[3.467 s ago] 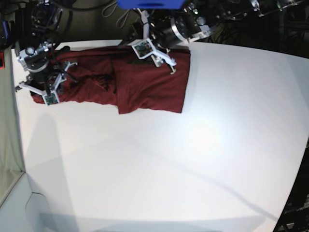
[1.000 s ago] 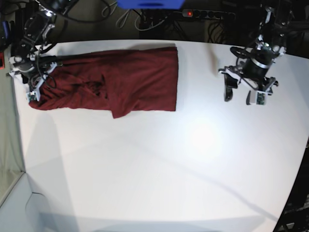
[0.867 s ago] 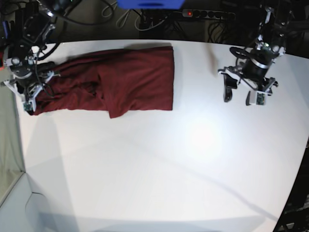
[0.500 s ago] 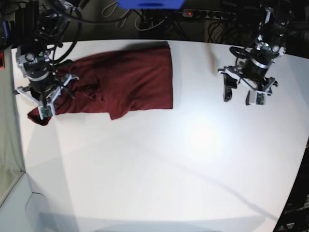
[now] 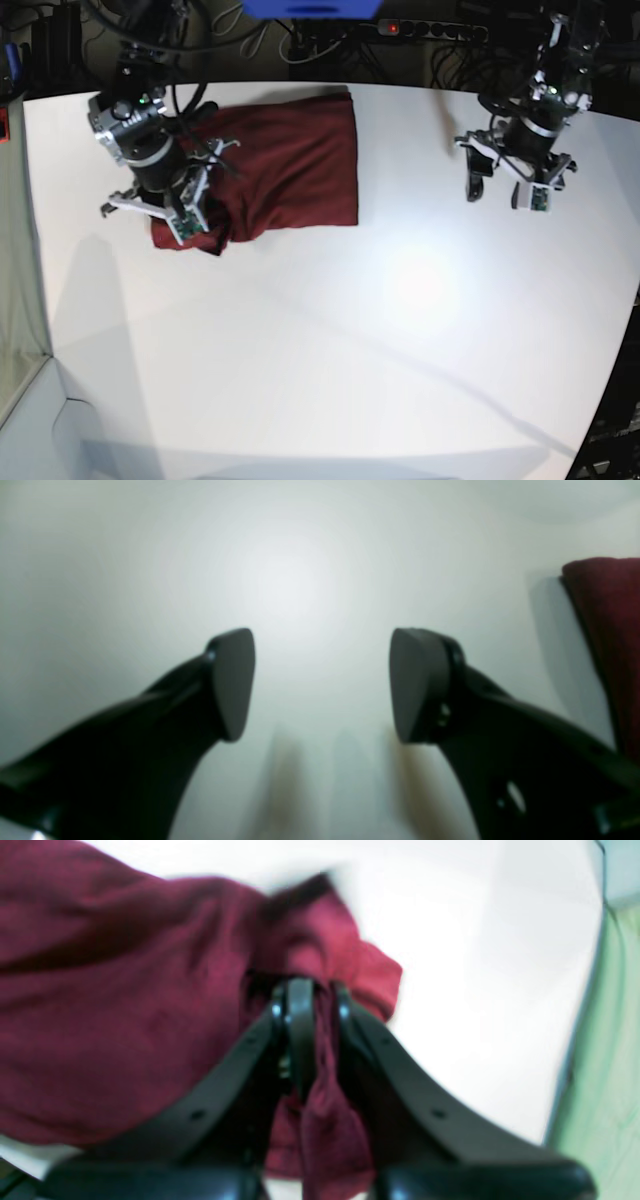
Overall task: Layout the t-shirt on the table in an organized manner, then fold the t-shirt properly
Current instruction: 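Grasp the end of the red shirt band with the right gripper and fold it over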
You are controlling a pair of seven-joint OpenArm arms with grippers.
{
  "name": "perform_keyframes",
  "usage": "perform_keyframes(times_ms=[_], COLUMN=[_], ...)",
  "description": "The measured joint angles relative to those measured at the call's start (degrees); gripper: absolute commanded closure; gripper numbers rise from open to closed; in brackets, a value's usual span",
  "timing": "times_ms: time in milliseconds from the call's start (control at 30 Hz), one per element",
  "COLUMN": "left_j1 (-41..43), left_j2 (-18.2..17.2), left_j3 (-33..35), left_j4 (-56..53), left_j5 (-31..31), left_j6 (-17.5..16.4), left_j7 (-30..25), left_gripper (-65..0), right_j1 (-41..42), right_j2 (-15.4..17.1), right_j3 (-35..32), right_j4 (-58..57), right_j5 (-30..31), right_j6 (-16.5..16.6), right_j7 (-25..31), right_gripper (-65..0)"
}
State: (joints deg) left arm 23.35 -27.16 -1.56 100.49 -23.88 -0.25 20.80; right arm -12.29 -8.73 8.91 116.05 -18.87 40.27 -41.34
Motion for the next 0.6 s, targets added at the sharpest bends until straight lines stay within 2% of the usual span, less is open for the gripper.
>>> perform_keyframes(times_ms=[267,500,600], left_j1=[3.4,4.4,4.1], left_j2=[-0.6,-0.2,1.6], left_j3=[-7.3,-7.7,-7.9], left_j4=[0.2,0.4,0.4], left_j5=[-0.2,-0.4,-0.2], left_j6=[-0.1,-0.1,-0.1], left_j7=[0.0,0.1,0.0], left_gripper=[-41.2,-41.2,-41.2], right_j1=[-0.1,-2.9,-3.6], right_j2=[0.0,0.2,0.1], right_j3=[-7.4,-18.5,-22.4], right_j4=[0.0,0.1,0.1], right_j5=[-0.2,-0.2,0.3], right_j6=[0.0,0.0,0.0], right_j7=[-0.7,-0.5,-0.5], right_gripper=[0.0,0.0,0.0])
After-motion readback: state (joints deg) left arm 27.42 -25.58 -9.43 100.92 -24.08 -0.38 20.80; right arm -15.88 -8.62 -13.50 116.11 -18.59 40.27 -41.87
